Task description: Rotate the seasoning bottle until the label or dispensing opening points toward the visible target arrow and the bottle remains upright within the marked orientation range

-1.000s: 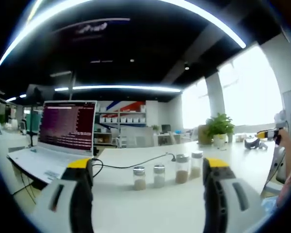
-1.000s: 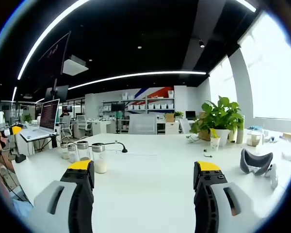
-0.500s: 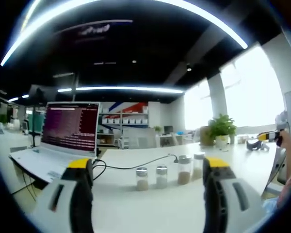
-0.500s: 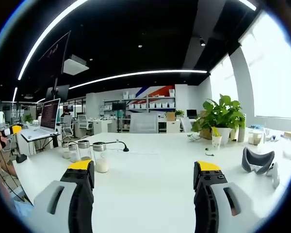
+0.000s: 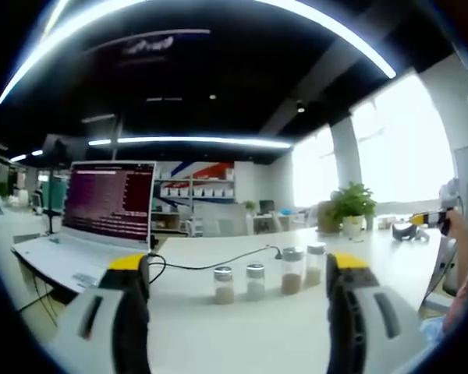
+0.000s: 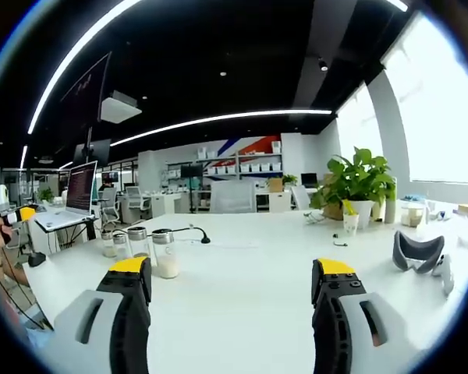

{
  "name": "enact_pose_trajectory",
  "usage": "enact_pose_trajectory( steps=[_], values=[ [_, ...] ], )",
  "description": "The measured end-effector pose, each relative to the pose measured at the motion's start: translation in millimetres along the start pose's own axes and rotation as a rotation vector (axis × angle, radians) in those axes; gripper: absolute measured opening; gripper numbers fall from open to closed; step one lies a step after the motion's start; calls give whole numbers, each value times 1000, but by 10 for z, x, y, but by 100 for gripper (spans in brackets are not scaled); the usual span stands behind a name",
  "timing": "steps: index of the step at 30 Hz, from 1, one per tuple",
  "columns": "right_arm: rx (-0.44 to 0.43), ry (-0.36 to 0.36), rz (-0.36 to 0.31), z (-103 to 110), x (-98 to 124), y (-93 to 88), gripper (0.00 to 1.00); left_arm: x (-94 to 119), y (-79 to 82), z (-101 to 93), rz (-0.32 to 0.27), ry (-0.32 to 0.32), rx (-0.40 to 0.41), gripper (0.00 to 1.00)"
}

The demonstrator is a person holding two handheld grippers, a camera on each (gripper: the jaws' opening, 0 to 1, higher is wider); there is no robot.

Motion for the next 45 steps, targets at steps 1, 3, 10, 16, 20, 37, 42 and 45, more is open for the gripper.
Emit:
enact_pose_trajectory(
  steps=[1,3,10,16,20,37,42,45],
  values=[
    [14,13,-2,35,-4,13,88,-6,0,-8,-1,-1,0,100],
    [27,29,8,82,-20,11,87,-23,-6,-27,2,-8,-2,100],
    [50,46,18,127,-52,-13,88,-32,-14,-68,7,-34,5,100],
    [60,26,-28,91,-33,55,90,-38,-20,-50,9,-34,3,99],
    [37,39,-54,101,-35,78,90,-40,-32,-41,15,-35,5,99],
    [-43,100,-63,328,-152,93,91,4,0,-21,11,-28,5,99],
    [-50,101,-60,394,-249,166,91,5,-18,9,25,-8,-11,99],
    [-34,97,-54,453,-287,181,91,28,-4,28,25,9,-26,99]
  ],
)
Point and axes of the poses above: the point that each gripper's makers call its tool centre point, and the gripper's own axes: x roughly backward along the fingers, z roughly to its left, y roughly out of its top, the point moved 6 cm from there along x, roughly backward along the fingers, and after that the axes turned 6 degrees about -x, right-handed, at the moved point
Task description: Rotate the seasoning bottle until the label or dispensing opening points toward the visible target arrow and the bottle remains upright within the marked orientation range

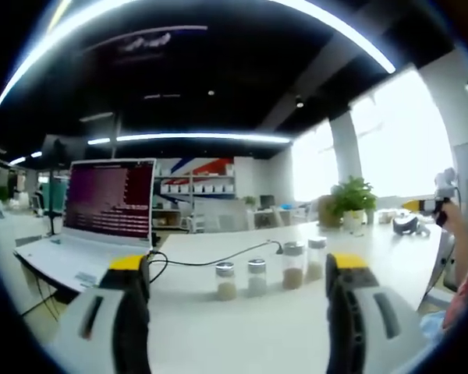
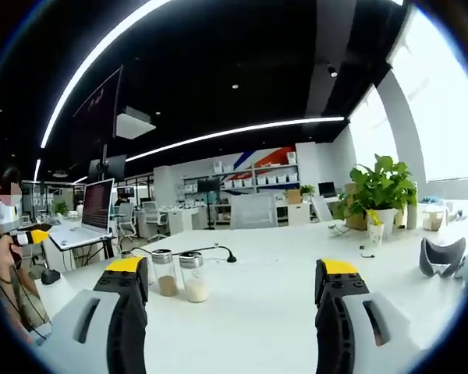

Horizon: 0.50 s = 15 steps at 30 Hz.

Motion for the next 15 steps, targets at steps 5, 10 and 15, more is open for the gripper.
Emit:
enact_pose_trajectory(
  steps=[5,10,15],
  values=[
    [9,11,-12,85,-28,46,91,27,22,5,-16,-10,26,99],
    [5,16,-40,182,-78,113,92,26,16,-2,-15,-13,33,99],
    [24,1,-45,270,-147,132,92,14,4,-7,-14,-21,50,99]
  ],
)
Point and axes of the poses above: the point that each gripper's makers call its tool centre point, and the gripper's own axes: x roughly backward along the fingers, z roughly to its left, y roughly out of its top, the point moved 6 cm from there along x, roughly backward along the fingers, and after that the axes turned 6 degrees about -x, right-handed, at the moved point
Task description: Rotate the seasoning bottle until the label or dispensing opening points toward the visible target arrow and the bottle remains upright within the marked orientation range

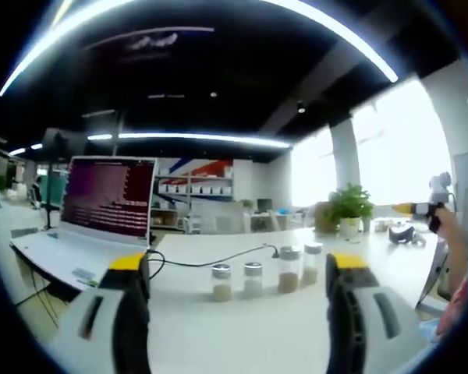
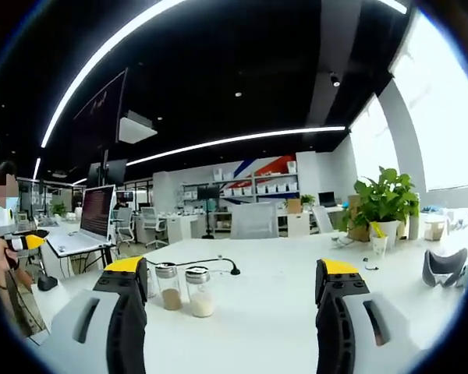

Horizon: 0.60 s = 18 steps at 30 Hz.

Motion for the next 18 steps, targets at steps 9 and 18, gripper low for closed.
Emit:
enact_pose_trajectory(
  steps=[9,18],
  values=[
    [1,53,11,200,-203,8,91,-2,11,-10,-4,-24,3,99],
    [5,91,24,389,-375,2,91,-18,-33,-2,9,-29,16,99]
  ],
)
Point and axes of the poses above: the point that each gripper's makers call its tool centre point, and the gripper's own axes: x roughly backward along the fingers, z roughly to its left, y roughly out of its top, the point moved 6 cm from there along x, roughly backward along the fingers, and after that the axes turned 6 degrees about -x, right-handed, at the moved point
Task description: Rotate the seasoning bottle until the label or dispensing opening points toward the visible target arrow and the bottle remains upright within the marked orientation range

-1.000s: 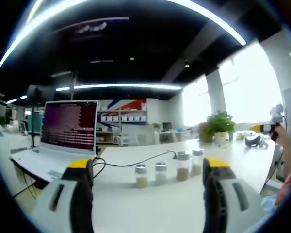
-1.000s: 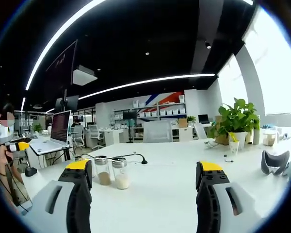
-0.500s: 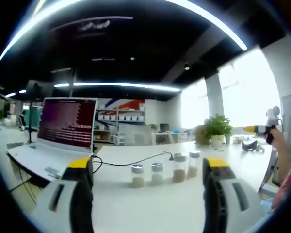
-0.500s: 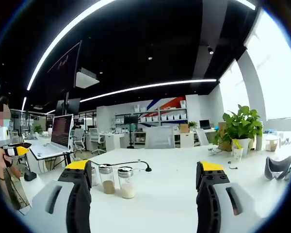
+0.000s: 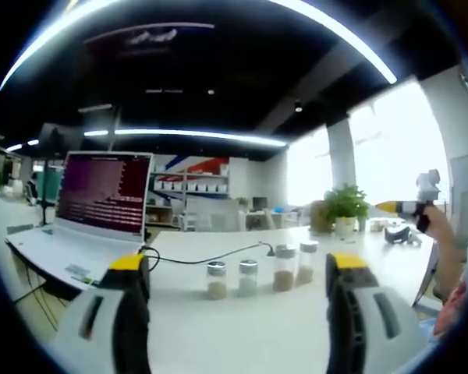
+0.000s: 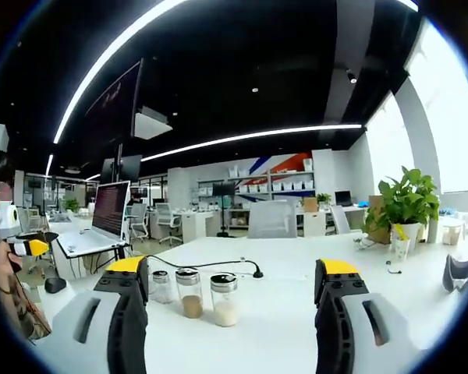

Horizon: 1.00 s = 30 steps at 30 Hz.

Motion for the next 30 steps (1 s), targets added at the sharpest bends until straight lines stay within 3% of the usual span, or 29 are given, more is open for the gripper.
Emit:
enact_pose_trajectory(
  steps=[19,22,30],
  values=[
    [27,11,15,175,-297,-48,88,22,-14,-51,7,-15,-3,99],
    [24,38,18,238,-368,-63,87,26,-18,-55,8,-17,-3,99],
    [34,66,50,373,-600,-194,83,56,-11,-51,7,-19,-5,99]
  ],
)
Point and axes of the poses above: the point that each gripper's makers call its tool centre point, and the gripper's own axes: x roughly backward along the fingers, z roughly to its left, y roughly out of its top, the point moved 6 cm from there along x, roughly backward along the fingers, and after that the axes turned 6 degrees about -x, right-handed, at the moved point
